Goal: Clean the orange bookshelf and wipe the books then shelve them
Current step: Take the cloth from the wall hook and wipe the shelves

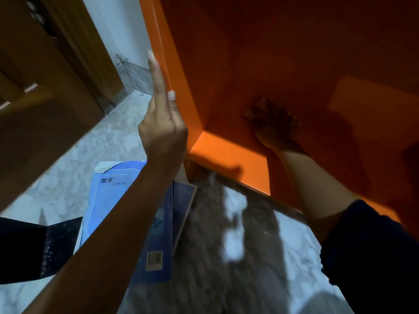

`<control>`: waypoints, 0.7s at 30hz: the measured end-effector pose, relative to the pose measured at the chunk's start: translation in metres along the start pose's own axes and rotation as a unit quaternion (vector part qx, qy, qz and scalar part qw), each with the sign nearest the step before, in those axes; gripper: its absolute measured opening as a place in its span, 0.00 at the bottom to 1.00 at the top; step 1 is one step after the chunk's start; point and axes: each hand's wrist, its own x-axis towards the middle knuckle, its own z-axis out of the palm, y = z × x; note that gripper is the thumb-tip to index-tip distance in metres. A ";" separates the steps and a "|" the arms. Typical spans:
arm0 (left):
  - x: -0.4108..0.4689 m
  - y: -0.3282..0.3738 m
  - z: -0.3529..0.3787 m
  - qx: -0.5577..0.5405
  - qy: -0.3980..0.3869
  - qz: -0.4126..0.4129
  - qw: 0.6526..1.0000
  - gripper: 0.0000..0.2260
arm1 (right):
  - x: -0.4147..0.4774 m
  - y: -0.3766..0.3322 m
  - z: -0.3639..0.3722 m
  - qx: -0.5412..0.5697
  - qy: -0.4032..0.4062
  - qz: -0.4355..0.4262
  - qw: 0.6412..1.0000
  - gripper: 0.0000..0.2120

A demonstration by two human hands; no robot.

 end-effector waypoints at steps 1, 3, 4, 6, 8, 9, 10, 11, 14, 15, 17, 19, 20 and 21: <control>0.001 0.000 0.001 0.004 0.004 0.002 1.000 0.23 | 0.005 -0.006 0.001 -0.010 -0.001 -0.019 1.000 0.25; 0.001 0.000 0.003 0.007 0.013 0.010 1.000 0.22 | 0.013 -0.017 0.004 -0.031 -0.008 -0.050 0.998 0.24; 0.001 0.000 0.003 0.005 0.016 0.014 1.000 0.22 | 0.018 -0.021 0.006 -0.040 -0.018 -0.059 0.997 0.24; 0.001 0.000 0.003 0.003 0.019 0.027 0.999 0.21 | 0.027 -0.032 0.007 -0.029 -0.036 -0.062 0.997 0.23; 0.002 -0.001 0.001 0.005 0.018 0.036 0.999 0.21 | 0.032 -0.043 0.006 -0.010 -0.037 -0.065 0.997 0.25; 0.002 -0.001 0.001 0.006 0.019 0.039 0.999 0.20 | 0.037 -0.046 0.008 -0.011 -0.036 -0.071 0.997 0.26; 0.002 -0.001 0.000 0.006 0.018 0.042 0.999 0.20 | 0.042 -0.047 0.010 -0.019 -0.041 -0.081 0.996 0.26; 0.002 -0.001 -0.001 0.003 0.017 0.045 0.999 0.20 | 0.047 -0.048 0.011 -0.022 -0.052 -0.090 0.994 0.26; 0.002 0.000 -0.003 0.000 0.017 0.043 0.999 0.21 | 0.059 -0.049 0.013 -0.016 -0.078 -0.125 0.989 0.26; 0.002 0.001 -0.003 0.001 0.018 0.041 0.999 0.21 | 0.059 -0.051 0.011 -0.014 -0.084 -0.132 0.988 0.27; 0.003 0.001 -0.003 0.002 0.019 0.035 0.999 0.22 | 0.055 -0.052 0.009 -0.008 -0.093 -0.141 0.986 0.25; 0.003 0.001 -0.002 0.005 0.023 0.035 0.999 0.22 | 0.046 -0.053 0.006 0.004 -0.101 -0.141 0.985 0.22; 0.003 0.001 -0.002 0.007 0.025 0.037 0.999 0.21 | 0.042 -0.054 0.005 0.008 -0.103 -0.140 0.985 0.23; 0.003 0.001 -0.002 0.009 0.025 0.038 0.999 0.21 | 0.036 -0.056 0.003 0.014 -0.107 -0.135 0.985 0.25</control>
